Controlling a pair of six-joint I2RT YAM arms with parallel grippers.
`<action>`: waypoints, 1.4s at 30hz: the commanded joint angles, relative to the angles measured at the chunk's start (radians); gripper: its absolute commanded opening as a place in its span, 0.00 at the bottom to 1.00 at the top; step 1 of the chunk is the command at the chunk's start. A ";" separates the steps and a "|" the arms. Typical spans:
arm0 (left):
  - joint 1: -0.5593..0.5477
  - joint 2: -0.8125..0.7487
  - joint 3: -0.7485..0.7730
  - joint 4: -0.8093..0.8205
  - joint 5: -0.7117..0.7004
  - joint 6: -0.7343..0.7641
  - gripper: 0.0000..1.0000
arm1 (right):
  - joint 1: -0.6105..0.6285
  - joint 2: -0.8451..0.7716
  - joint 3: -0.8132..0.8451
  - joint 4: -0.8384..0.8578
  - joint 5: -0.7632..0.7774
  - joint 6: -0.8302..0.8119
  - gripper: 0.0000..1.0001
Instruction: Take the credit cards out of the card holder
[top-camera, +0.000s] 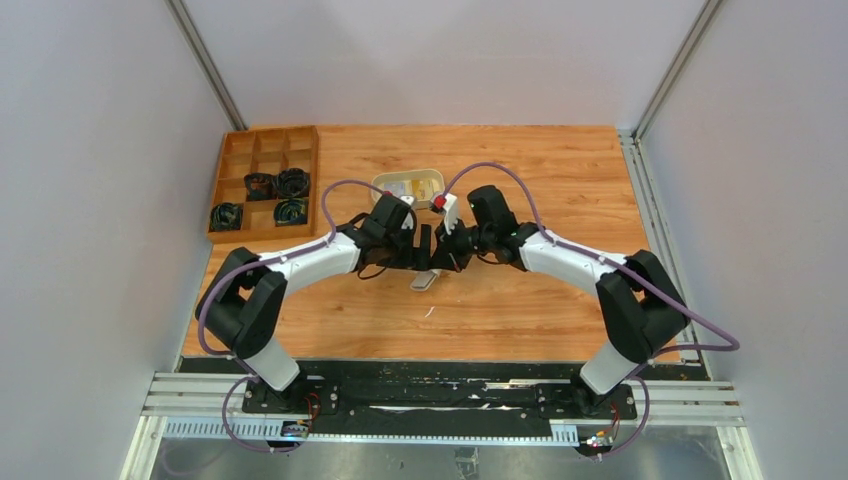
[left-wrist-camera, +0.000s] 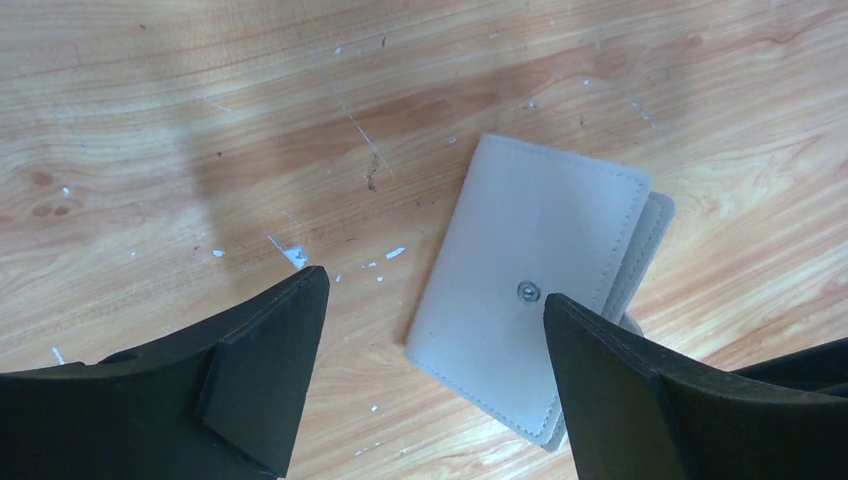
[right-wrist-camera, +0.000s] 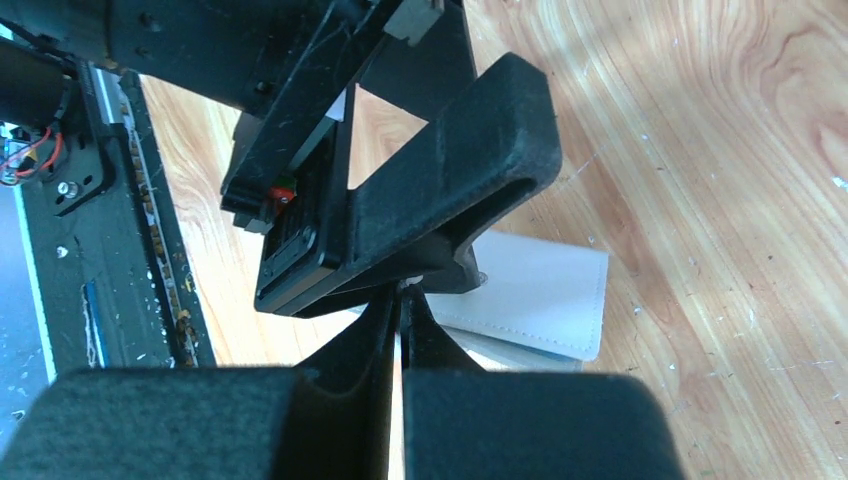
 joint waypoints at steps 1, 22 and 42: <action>0.004 -0.072 0.011 0.008 0.026 -0.012 0.89 | 0.000 -0.065 0.000 0.010 -0.081 -0.004 0.00; 0.057 -0.115 -0.113 0.059 0.099 -0.016 0.90 | -0.179 -0.247 -0.310 0.230 0.003 0.186 0.00; 0.067 -0.068 -0.269 0.226 0.161 -0.153 0.79 | -0.233 -0.203 -0.365 0.168 0.202 0.238 0.04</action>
